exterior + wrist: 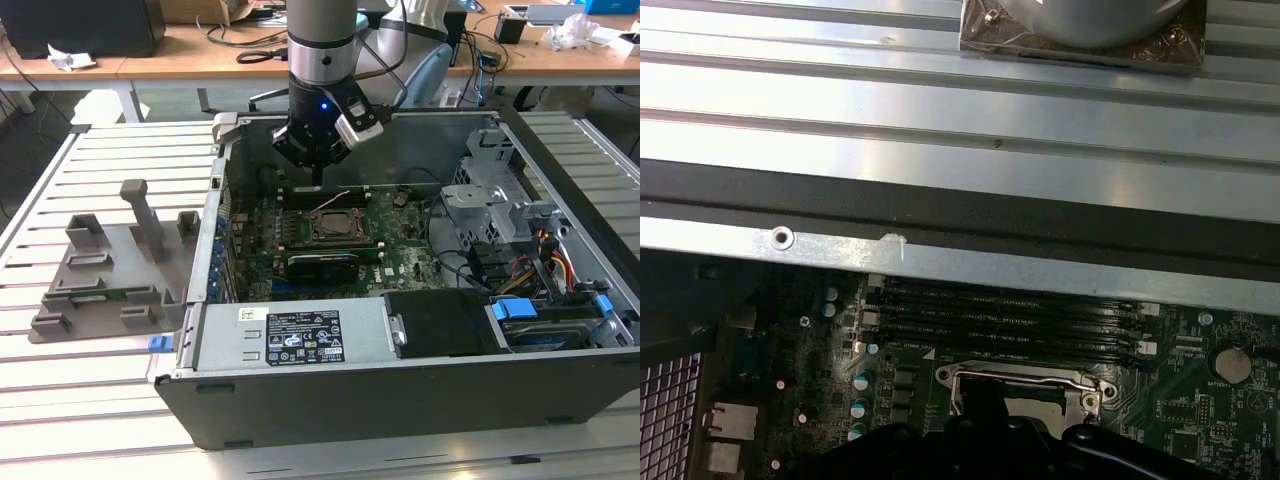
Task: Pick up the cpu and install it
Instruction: 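Install the first cpu locking lever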
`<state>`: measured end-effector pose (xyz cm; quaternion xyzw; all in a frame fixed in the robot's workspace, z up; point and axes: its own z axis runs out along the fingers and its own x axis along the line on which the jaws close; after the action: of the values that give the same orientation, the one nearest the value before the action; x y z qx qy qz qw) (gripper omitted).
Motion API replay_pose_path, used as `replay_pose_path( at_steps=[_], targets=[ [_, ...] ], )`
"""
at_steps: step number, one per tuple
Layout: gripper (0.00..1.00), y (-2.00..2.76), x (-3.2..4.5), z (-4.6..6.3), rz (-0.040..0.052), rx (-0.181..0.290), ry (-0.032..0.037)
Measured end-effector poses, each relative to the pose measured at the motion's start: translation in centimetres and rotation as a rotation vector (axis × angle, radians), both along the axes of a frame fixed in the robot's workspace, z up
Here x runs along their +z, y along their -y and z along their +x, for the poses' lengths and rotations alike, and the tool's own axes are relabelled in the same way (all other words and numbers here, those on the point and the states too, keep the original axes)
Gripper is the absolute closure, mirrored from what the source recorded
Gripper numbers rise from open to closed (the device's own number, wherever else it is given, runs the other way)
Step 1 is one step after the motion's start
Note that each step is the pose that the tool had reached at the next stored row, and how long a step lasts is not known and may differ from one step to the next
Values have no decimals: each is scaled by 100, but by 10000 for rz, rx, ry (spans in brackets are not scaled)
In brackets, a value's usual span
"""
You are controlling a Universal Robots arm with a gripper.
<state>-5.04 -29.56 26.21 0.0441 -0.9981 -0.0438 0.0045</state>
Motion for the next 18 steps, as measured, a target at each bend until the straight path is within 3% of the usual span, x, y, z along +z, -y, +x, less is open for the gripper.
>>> replay_pose_path(
  at_steps=[10,18],
  targets=[
    [89,0,0,5,0,1,1],
    [89,0,-60,23,-21,-1,1]
  ],
)
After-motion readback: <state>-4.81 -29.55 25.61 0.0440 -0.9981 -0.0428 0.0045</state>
